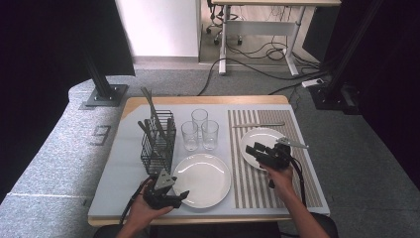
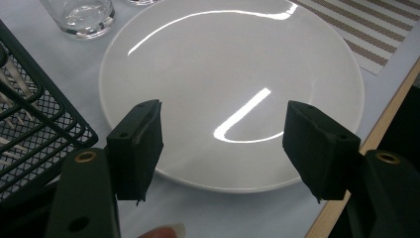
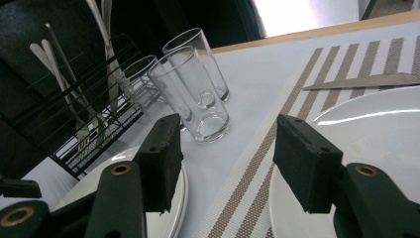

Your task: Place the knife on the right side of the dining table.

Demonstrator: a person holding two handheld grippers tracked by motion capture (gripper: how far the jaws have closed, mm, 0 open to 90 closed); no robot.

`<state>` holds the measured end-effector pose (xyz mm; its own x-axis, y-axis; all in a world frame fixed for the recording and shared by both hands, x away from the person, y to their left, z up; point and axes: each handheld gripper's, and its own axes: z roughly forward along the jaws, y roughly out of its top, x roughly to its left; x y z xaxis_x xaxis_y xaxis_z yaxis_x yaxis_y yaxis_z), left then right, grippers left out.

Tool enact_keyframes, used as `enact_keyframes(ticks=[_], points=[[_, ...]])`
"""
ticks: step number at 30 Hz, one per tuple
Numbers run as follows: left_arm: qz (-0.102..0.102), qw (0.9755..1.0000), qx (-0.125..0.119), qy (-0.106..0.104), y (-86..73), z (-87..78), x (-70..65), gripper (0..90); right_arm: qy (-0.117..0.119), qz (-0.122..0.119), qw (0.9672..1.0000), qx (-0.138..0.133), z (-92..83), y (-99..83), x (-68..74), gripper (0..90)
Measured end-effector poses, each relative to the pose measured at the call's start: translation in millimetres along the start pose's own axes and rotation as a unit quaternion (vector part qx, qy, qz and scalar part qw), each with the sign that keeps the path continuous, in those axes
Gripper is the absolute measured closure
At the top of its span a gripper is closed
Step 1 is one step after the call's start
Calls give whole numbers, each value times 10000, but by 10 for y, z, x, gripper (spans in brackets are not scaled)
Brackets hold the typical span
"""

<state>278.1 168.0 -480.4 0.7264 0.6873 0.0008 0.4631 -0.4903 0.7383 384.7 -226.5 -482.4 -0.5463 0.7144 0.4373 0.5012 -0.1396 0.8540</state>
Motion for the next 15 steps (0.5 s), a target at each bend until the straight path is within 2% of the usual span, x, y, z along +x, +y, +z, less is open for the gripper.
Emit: enact_keyframes(ticks=[15], points=[[-3, 10000, 11, 3, -3, 5, 1, 320, 206, -199, 9995, 134, 229, -55, 240, 426]])
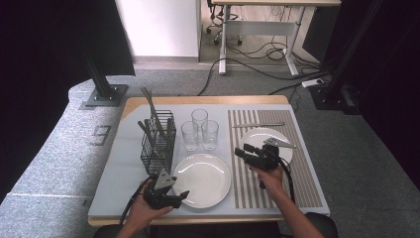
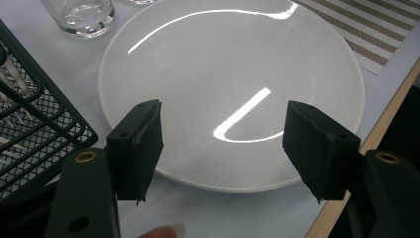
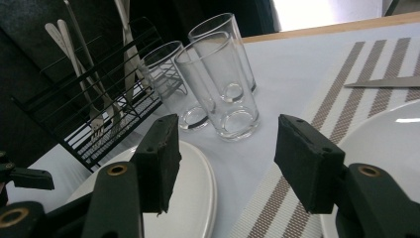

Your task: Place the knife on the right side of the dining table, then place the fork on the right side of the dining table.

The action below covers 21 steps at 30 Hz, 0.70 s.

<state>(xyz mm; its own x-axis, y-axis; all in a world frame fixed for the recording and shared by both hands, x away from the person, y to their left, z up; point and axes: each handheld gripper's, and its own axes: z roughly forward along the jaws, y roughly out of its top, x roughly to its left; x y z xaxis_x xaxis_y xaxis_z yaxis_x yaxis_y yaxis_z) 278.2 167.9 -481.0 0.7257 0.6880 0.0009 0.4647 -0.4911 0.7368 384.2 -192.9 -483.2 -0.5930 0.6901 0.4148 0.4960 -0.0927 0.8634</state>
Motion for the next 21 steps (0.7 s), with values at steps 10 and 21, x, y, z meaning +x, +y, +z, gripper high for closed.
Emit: enact_keyframes(ticks=[10, 21], points=[[1, 10000, 13, 3, 0, 16, 8, 320, 74, -104, 9999, -113, 69, 44, 96, 409], [25, 10000, 11, -12, 6, 16, 5, 320, 278, -284, 9992, -65, 211, 74, 269, 369]])
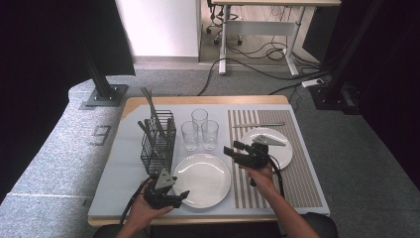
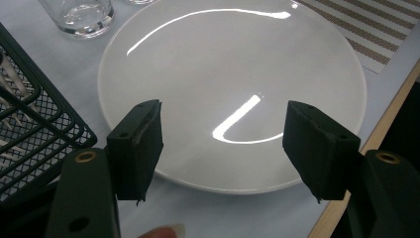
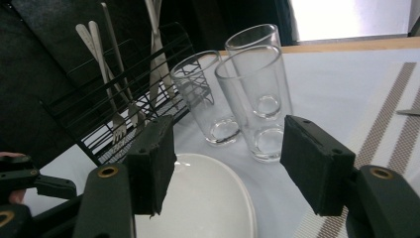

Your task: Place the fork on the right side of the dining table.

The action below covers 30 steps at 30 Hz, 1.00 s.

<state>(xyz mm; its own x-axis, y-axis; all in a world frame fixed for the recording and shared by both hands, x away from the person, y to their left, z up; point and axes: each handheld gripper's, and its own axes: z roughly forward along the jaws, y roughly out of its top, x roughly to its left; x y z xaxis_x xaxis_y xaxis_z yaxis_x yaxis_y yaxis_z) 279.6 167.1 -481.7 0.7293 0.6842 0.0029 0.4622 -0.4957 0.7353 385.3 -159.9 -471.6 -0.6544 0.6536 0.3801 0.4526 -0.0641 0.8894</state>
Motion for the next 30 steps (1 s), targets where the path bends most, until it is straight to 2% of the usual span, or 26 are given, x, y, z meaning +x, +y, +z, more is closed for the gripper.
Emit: enact_keyframes(ticks=[10, 16, 25, 30], points=[[13, 10000, -5, -4, -1, -4, -7, 320, 139, -113, 9998, 110, 160, 32, 144, 327], [17, 10000, 16, -18, -2, 6, -6, 320, 162, -40, 9996, 243, 242, 38, 188, 309], [21, 10000, 24, -32, -2, 9, -14, 321, 223, -6, 9994, 252, 349, 56, 245, 315], [9, 10000, 28, -23, -5, 14, -11, 320, 236, -24, 9996, 162, 364, 100, 283, 338]])
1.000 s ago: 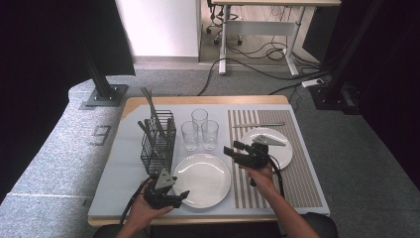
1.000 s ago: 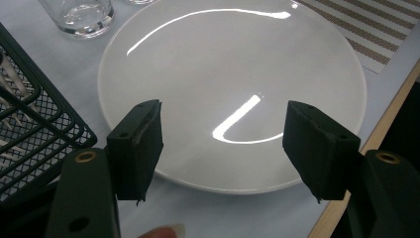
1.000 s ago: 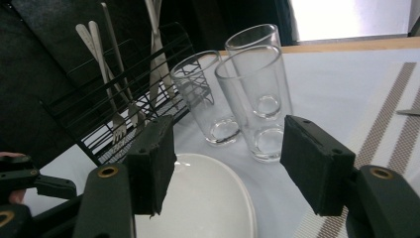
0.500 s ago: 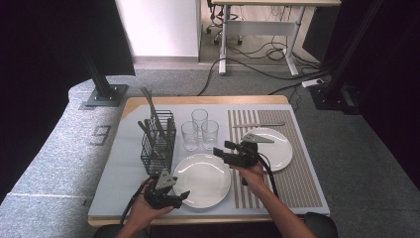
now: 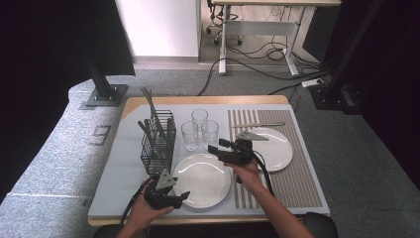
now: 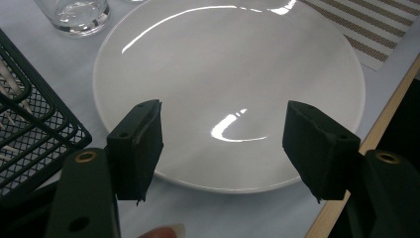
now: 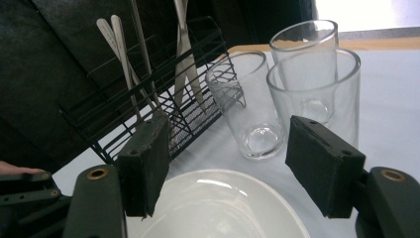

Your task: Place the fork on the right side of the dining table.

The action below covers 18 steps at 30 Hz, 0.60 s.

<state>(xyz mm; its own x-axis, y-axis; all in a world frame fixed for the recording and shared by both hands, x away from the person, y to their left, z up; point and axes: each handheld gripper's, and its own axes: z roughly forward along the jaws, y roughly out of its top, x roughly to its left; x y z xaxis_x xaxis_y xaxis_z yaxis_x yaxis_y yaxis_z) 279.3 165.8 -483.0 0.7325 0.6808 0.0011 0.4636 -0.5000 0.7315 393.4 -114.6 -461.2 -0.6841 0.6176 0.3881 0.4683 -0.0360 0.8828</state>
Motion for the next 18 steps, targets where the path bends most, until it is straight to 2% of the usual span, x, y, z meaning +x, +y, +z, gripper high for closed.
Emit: enact_keyframes(ticks=[18], points=[[-13, 10000, -14, 36, 11, -2, 8, 320, 228, -101, 9997, 56, 136, 57, 131, 385]])
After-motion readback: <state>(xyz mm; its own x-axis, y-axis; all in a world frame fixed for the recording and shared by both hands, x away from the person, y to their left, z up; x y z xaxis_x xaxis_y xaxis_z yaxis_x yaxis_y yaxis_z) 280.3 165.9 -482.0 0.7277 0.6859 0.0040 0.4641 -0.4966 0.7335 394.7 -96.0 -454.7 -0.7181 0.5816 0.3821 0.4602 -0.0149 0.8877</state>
